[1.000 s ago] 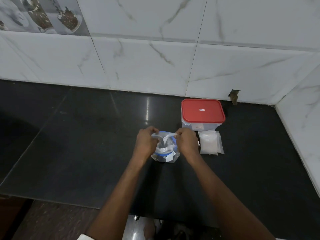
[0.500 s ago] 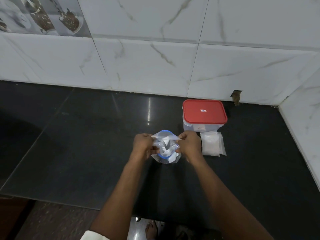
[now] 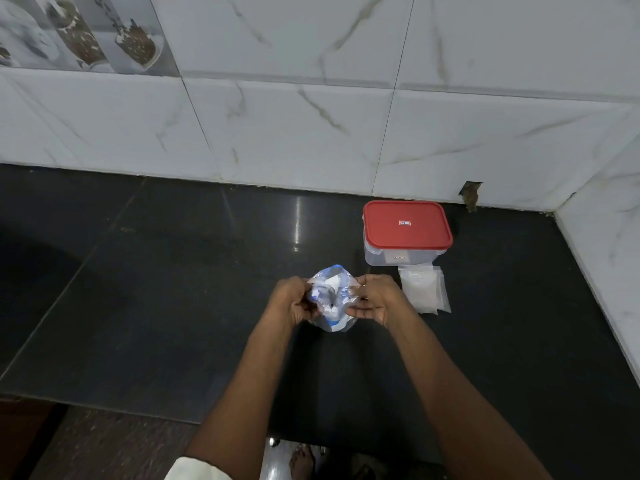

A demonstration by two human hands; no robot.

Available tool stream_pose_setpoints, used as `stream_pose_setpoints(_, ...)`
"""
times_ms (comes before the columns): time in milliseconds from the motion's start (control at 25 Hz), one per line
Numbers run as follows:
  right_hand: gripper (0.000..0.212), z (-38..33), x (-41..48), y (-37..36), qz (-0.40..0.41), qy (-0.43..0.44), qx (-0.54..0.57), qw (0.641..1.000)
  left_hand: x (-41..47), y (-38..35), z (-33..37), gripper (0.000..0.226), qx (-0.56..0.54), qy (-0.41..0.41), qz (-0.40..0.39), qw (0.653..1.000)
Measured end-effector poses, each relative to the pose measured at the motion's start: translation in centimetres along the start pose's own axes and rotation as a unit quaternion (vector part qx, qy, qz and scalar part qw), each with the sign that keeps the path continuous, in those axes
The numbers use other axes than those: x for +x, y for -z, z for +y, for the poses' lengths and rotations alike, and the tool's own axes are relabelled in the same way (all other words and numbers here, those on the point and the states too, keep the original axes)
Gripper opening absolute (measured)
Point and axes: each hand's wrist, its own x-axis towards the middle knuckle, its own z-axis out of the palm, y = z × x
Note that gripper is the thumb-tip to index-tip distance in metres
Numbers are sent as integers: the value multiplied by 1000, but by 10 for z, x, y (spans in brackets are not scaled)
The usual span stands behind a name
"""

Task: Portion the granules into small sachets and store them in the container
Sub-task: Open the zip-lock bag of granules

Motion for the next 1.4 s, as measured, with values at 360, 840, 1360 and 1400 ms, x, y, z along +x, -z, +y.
stream_pose_setpoints(360, 23, 3, 20, 13, -47, -115, 79, 989, 3, 18, -4, 23, 3, 108, -145, 984)
stream_pose_setpoints(840, 37, 19, 30, 9, -102, -167, 239, 951, 21, 22, -13, 29, -156, 78, -128, 976)
stream_pose_setpoints(1360, 36, 31, 45, 5, -95, -114, 305, 941, 17, 15, -32, 34, -297, 4, -128, 946)
stream_pose_setpoints(1400, 35, 32, 45, 4, -98, -109, 296, 944, 15, 15, -34, 39, -280, 16, -149, 948)
